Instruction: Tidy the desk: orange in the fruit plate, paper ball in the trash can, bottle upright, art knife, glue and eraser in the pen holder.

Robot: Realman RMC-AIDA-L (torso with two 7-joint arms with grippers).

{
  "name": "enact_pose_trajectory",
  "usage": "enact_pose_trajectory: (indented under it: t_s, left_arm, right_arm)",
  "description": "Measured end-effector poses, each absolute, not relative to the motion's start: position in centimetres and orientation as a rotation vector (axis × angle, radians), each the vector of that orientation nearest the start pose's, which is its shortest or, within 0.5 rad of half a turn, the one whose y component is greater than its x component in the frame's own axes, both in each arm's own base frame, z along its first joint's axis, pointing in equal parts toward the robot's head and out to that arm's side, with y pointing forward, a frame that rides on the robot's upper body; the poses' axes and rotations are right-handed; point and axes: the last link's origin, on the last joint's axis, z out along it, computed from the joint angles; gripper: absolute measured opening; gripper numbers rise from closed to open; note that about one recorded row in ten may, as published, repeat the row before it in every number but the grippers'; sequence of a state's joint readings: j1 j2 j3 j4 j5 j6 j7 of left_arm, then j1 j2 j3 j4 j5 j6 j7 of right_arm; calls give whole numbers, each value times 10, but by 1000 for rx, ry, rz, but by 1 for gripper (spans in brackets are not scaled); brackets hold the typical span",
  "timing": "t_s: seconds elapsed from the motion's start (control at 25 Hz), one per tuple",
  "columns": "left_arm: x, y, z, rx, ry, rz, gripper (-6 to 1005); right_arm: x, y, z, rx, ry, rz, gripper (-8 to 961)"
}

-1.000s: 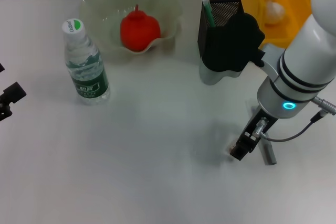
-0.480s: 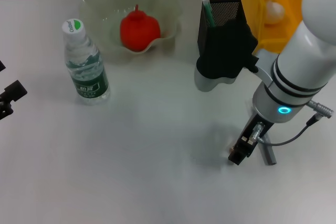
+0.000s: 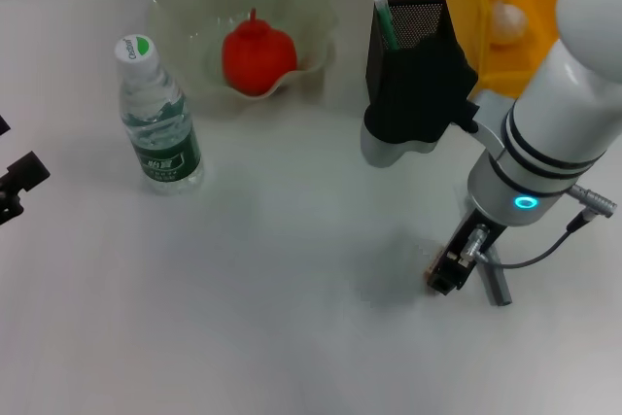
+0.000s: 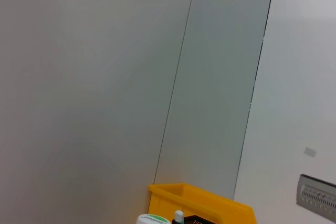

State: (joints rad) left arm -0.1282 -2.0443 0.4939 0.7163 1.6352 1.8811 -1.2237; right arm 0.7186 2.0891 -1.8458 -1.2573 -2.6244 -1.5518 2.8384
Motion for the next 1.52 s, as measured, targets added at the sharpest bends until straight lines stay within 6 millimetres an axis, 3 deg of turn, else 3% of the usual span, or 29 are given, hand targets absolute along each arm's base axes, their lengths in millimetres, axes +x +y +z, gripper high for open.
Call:
enact_pose_trajectory:
  t_s: [0.16,0.28,0.44,0.48,0.64,1.0,1.52]
  left_arm:
    - [-332,212,86,-2251,-572,-1085,813]
    - [-332,211,86,-2252,-571,-1085,813]
    - [-330,212,84,-2269,-567,-1084,813]
    - [-330,213,84,-2270,-566,-1083,813]
    - [-330,214,83,-2271,-569,-1084,813]
    - [-329,215,83,-2271,-576,-1088,813]
    - [-329,216,83,-2270,-574,-1087,813]
  right_arm:
    - [147,321,-66,-2630,764,-894,405]
    - [135,331,-44,-2629,764,-770,402]
    - [121,364,-3,-2554,765,-447,400]
    - [121,364,-3,-2554,765,-447,401]
    - [120,396,18,-2442,732,-223,404]
    - [135,425,10,-2334,703,-91,410]
    - [139,431,-1,-2351,722,-131,419]
